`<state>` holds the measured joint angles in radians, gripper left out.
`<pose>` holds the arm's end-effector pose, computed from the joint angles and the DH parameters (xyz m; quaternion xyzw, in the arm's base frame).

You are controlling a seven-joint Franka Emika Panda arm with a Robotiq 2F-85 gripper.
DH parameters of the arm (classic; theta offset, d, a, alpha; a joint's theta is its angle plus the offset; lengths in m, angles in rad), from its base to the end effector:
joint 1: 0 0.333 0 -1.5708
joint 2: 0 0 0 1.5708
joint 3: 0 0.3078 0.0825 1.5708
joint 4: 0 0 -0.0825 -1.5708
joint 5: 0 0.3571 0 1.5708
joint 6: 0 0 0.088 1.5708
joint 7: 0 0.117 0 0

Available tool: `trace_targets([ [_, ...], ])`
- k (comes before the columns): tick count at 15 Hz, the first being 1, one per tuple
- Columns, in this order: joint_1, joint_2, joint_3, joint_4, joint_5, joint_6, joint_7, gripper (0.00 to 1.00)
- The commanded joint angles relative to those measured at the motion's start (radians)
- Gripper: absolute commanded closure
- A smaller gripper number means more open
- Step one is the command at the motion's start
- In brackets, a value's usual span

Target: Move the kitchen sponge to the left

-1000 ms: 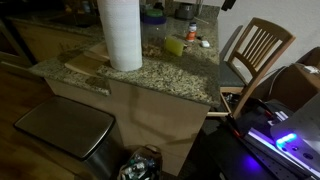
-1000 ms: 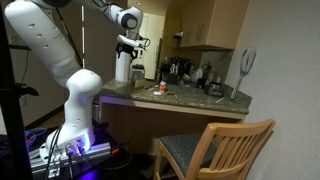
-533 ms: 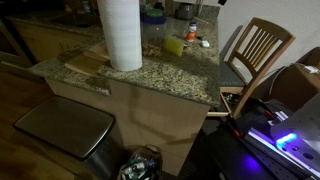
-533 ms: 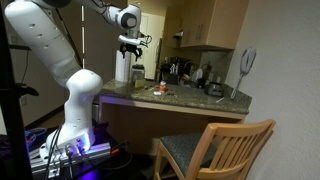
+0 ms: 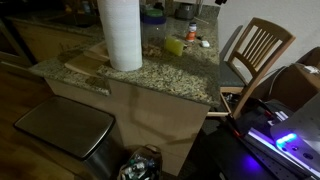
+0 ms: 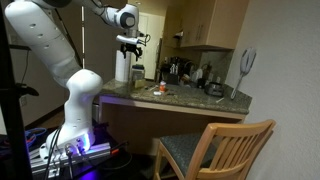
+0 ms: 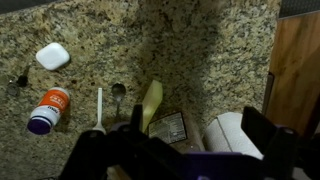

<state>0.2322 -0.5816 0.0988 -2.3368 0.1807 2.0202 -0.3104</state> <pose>0.3559 0.1416 0.5605 -0.9489 -0.2808 -0.1311 0.0592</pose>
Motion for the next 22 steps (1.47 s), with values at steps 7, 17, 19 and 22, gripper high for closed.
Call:
trace_targets([
  [7, -0.089, 0.299, 0.007, -0.057, -0.136, 0.501, 0.173, 0.00],
  [17, 0.030, 0.333, -0.002, -0.075, 0.133, 0.503, 0.026, 0.00],
  [19, 0.044, 0.393, 0.020, -0.110, 0.135, 0.593, 0.035, 0.00],
  [22, 0.038, 0.487, 0.068, -0.144, 0.091, 0.757, 0.096, 0.00],
])
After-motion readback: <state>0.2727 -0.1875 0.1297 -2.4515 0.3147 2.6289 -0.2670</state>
